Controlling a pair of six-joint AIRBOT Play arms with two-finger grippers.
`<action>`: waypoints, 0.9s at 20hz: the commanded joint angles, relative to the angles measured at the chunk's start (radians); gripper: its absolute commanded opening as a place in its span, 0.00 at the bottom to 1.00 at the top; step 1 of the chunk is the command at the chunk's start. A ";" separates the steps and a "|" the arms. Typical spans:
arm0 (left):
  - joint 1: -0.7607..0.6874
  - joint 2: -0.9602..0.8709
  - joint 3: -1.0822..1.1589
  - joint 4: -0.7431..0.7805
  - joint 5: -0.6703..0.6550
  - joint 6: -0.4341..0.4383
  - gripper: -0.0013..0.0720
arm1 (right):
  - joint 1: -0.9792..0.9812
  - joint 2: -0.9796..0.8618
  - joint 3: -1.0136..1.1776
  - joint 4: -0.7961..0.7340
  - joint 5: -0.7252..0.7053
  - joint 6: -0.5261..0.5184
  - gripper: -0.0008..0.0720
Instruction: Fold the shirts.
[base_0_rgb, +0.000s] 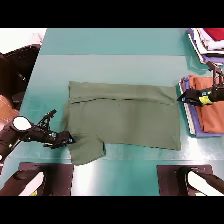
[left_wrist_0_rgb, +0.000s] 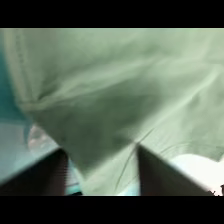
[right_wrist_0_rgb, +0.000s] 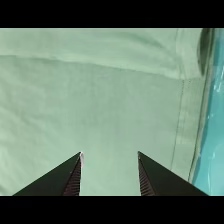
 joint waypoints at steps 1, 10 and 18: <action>0.000 0.004 -0.016 -0.042 0.026 0.017 0.06 | -0.020 0.001 -0.002 -0.007 0.088 -0.027 0.56; 0.000 0.005 -0.016 -0.045 0.005 0.068 0.05 | -0.325 0.097 -0.354 -0.109 0.218 -0.035 0.68; 0.000 0.005 -0.016 -0.043 0.007 0.068 0.05 | -0.349 0.022 -0.604 -0.042 0.078 -0.056 0.58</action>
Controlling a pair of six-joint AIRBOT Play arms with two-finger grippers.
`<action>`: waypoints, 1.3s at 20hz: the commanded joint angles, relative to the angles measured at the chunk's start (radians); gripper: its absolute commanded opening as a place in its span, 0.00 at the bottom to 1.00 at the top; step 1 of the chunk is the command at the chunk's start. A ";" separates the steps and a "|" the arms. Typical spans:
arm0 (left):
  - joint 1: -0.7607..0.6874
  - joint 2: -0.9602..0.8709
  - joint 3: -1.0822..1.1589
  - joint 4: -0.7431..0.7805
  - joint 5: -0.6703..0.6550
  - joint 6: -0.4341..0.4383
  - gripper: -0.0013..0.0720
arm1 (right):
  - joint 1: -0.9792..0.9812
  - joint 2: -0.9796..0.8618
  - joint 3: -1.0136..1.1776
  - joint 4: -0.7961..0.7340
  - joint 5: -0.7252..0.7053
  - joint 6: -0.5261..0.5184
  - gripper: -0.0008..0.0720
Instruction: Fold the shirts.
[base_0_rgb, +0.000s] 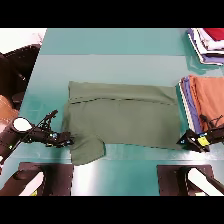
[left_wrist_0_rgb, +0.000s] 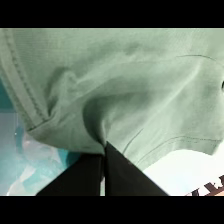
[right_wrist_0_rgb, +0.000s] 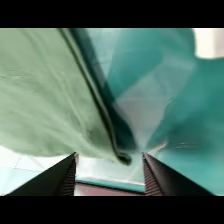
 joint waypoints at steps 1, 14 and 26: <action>0.000 0.001 0.000 0.003 0.002 0.002 0.05 | 0.029 -0.029 -0.056 0.033 -0.074 -0.021 0.48; 0.000 0.333 0.198 0.183 -0.406 -0.138 0.05 | 0.206 0.404 0.112 -0.117 0.192 0.031 0.04; 0.000 -0.297 0.553 0.183 0.246 0.090 0.05 | 0.453 -0.242 0.661 -0.113 -0.125 0.060 0.04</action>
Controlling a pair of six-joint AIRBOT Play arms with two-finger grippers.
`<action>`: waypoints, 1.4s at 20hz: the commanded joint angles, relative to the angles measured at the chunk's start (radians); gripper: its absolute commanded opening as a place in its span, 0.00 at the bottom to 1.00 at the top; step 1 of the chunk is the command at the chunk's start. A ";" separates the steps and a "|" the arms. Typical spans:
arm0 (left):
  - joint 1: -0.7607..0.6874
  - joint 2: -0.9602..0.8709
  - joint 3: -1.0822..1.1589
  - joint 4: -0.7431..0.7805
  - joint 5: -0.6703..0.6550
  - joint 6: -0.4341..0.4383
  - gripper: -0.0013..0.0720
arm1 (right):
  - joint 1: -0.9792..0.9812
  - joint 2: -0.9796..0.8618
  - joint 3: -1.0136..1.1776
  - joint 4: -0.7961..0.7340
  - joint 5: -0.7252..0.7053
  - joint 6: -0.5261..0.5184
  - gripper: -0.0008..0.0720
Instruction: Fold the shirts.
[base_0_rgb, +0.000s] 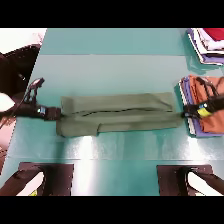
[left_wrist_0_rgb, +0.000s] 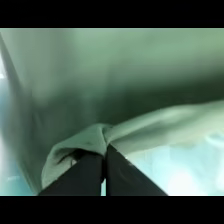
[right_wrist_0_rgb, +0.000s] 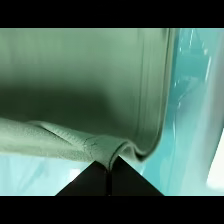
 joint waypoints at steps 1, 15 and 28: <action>0.000 -0.247 0.156 -0.003 0.183 0.056 0.05 | 0.035 -0.216 0.191 0.000 -0.089 0.011 0.04; 0.000 -0.427 0.336 -0.077 0.063 0.062 0.20 | -0.082 -0.494 0.467 0.209 0.026 -0.057 0.54; -0.114 -0.430 0.336 -0.162 0.133 0.061 0.06 | -0.217 -0.510 0.111 0.443 -0.098 -0.175 0.80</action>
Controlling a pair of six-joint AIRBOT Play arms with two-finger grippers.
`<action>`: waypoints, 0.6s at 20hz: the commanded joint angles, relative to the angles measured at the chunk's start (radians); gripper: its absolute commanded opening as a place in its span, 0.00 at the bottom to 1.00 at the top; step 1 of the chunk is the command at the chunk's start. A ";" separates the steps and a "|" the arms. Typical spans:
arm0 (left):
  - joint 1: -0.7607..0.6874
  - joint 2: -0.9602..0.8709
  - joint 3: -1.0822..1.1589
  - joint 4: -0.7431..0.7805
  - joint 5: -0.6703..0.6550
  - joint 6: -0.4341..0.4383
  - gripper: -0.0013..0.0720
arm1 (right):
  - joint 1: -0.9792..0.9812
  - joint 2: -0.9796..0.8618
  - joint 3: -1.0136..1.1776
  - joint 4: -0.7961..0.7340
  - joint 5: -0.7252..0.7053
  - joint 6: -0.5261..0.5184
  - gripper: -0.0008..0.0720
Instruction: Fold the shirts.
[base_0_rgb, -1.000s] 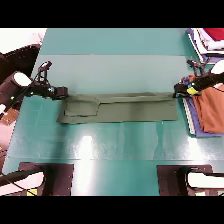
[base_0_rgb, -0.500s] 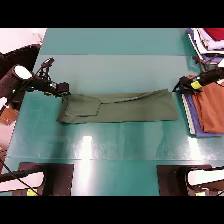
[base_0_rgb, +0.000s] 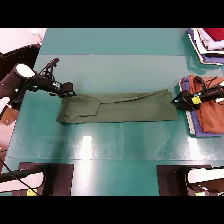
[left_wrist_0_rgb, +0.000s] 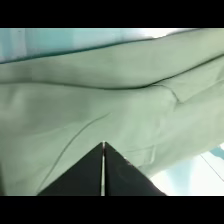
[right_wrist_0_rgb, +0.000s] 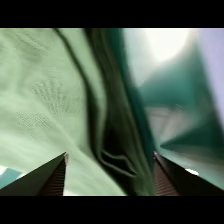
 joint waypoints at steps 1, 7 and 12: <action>-0.084 0.000 0.001 -0.008 0.108 -0.010 0.06 | 0.034 -0.025 -0.051 0.051 -0.048 -0.032 0.79; -0.257 -0.061 0.004 -0.014 0.255 -0.089 0.05 | 0.066 0.034 -0.048 0.051 -0.083 -0.084 0.09; -0.409 -0.278 0.188 -0.063 0.265 -0.089 0.05 | 0.106 0.182 0.104 0.105 0.017 -0.067 0.04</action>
